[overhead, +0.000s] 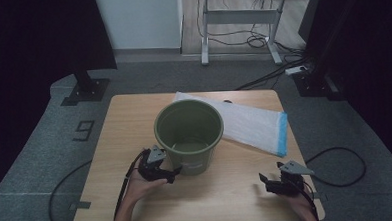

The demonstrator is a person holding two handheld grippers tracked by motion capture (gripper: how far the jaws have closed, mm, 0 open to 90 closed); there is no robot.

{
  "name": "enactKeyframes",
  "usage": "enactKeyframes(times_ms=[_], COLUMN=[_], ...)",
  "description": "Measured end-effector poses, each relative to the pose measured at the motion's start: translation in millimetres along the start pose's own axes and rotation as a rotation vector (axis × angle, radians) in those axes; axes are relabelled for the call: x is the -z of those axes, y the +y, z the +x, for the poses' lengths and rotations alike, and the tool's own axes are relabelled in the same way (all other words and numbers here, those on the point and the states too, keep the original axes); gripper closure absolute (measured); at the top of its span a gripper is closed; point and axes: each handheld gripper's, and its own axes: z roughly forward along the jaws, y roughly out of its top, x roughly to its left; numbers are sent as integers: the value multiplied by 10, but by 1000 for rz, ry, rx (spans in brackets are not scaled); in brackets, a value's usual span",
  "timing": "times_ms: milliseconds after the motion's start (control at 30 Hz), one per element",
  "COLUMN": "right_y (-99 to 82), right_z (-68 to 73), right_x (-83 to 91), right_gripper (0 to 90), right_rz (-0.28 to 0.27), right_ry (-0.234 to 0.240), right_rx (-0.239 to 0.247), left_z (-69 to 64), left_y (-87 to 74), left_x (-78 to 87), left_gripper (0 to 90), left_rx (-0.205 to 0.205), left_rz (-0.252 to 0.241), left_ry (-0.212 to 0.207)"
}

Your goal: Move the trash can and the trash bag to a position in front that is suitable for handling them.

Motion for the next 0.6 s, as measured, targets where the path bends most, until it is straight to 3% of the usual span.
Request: enactKeyframes(times_ms=[500, 600], right_y=[-30, -28], right_z=[-20, -25], right_x=[-42, -28], right_gripper=[132, 132], right_rz=[30, 26], right_ry=[5, 2], right_rx=[-3, -10], left_z=[19, 9], left_y=[149, 189], left_x=[-238, -265], left_gripper=[59, 59], left_rx=[26, 18], left_rz=[-15, -7], left_ry=[-14, 1])
